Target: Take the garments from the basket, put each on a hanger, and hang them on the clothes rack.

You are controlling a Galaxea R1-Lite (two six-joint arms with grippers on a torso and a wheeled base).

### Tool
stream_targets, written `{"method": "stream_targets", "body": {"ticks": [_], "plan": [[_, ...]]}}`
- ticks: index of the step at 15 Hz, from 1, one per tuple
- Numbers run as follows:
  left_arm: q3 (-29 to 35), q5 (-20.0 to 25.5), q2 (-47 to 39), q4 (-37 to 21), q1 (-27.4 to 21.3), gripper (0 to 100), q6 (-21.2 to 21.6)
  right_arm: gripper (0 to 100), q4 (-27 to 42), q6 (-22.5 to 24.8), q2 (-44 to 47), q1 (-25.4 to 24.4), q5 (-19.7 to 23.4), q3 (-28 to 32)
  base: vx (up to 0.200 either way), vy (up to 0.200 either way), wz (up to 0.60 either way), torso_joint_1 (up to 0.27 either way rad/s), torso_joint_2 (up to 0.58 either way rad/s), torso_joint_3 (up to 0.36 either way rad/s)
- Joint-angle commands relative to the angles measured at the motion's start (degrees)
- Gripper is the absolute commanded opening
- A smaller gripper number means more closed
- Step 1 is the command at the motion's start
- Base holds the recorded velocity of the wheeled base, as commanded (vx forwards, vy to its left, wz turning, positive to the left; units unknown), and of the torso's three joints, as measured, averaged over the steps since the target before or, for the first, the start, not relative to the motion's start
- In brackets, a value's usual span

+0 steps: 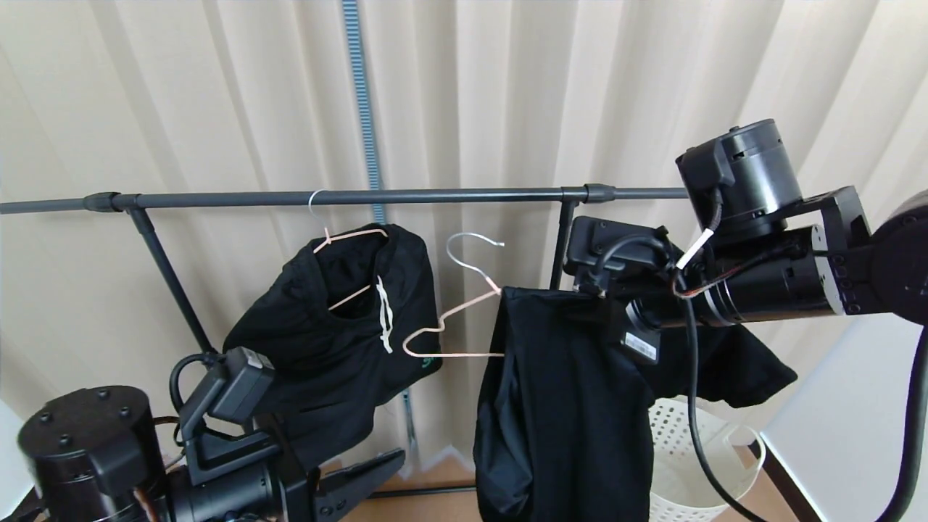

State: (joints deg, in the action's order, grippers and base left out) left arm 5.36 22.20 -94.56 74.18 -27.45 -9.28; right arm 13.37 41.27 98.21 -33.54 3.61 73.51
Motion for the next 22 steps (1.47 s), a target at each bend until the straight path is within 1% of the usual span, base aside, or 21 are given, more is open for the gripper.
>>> {"method": "stream_targets", "body": {"ticks": [1, 2, 3, 4, 5, 6, 7, 8, 9, 11, 12, 14, 17, 19, 22], "plan": [[2.28, -5.15, -6.07, 0.0, -2.87, 100, -0.65, 0, -4.14, -6.55, -3.81, -3.2, -1.94, -5.31, 0.0, 0.0, 0.0, 0.0, 0.0, 0.0], [2.99, -7.96, -7.21, 0.0, -4.1, 100, -1.45, 0, -6.08, -9.62, -5.31, -3.99, -1.94, -8.38, 0.0, 0.0, 0.0, 0.0, 0.0, 0.0], [3.95, -10.51, -8.09, 0.0, -5.24, 100, -3.38, 0, -9.51, -11.56, -7.24, -4.7, -1.94, -12.6, 0.0, 0.0, 0.0, 0.0, 0.0, 0.0], [5.18, -12.88, -9.41, 0.0, -6.12, 100, -5.31, 0, -15.22, -12.79, -8.91, -4.7, -1.85, -18.14, 0.0, 0.0, 0.0, 0.0, 0.0, 0.0], [5.71, -13.94, -10.12, 0.0, -6.3, 100, -5.93, 0, -19.09, -13.14, -9.7, -4.7, -1.85, -21.39, 0.0, 0.0, 0.0, 0.0, 0.0, 0.0], [6.33, -15.43, -11.79, 0.0, -6.56, 100, -6.19, 0, -27.7, -13.58, -10.49, -4.7, -1.67, -27.63, 0.0, 0.0, 0.0, 0.0, 0.0, 0.0], [6.94, -15.7, -12.75, 0.0, -6.74, 100, -6.28, 0, -34.12, -13.76, -10.4, -4.78, -1.59, -31.32, 0.0, 0.0, 0.0, 0.0, 0.0, 0.0], [7.56, -15.96, -13.37, 0.09, -7.26, 100, -6.46, 0, -36.75, -13.67, -10.32, -5.05, -1.59, -32.82, 0.0, 0.0, 0.0, 0.0, 0.0, 0.0], [8.08, -16.93, -13.63, 0.09, -7.97, 100, -6.54, 0, -37.1, -13.67, -10.49, -6.1, -1.59, -32.99, 0.0, 0.0, 0.0, 0.0, 0.0, 0.0], [9.93, -21.76, -14.16, 0.0, -9.55, 100, -6.89, 0, -37.02, -13.67, -10.76, -7.68, -1.59, -33.34, 0.0, 0.0, 0.0, 0.0, 0.0, 0.0], [10.46, -22.55, -14.16, 0.0, -10.08, 100, -7.33, 0, -37.02, -13.67, -11.37, -8.21, -1.59, -33.69, 0.0, 0.0, 0.0, 0.0, 0.0, 0.0], [10.63, -22.55, -14.07, 0.09, -10.34, 100, -7.42, 0, -37.1, -13.84, -11.46, -9.44, -1.5, -33.87, 0.0, 0.0, 0.0, 0.0, 0.0, 0.0], [10.37, -22.64, -14.07, 0.18, -13.06, 100, -6.98, 0, -37.1, -15.6, -11.37, -11.38, -1.5, -33.78, 0.0, 0.0, 0.0, 0.0, 0.0, 0.0], [10.19, -22.55, -14.25, 0.09, -13.59, 100, -6.89, 0, -37.1, -16.74, -11.55, -11.9, -1.5, -33.69, 0.0, 0.0, 0.0, 0.0, 0.0, 0.0], [9.67, -22.55, -15.21, 0.18, -14.47, 100, -5.93, 0, -37.19, -17.1, -11.55, -12.34, -1.5, -33.52, 0.0, 0.0, 0.0, 0.0, 0.0, 0.0]]}}
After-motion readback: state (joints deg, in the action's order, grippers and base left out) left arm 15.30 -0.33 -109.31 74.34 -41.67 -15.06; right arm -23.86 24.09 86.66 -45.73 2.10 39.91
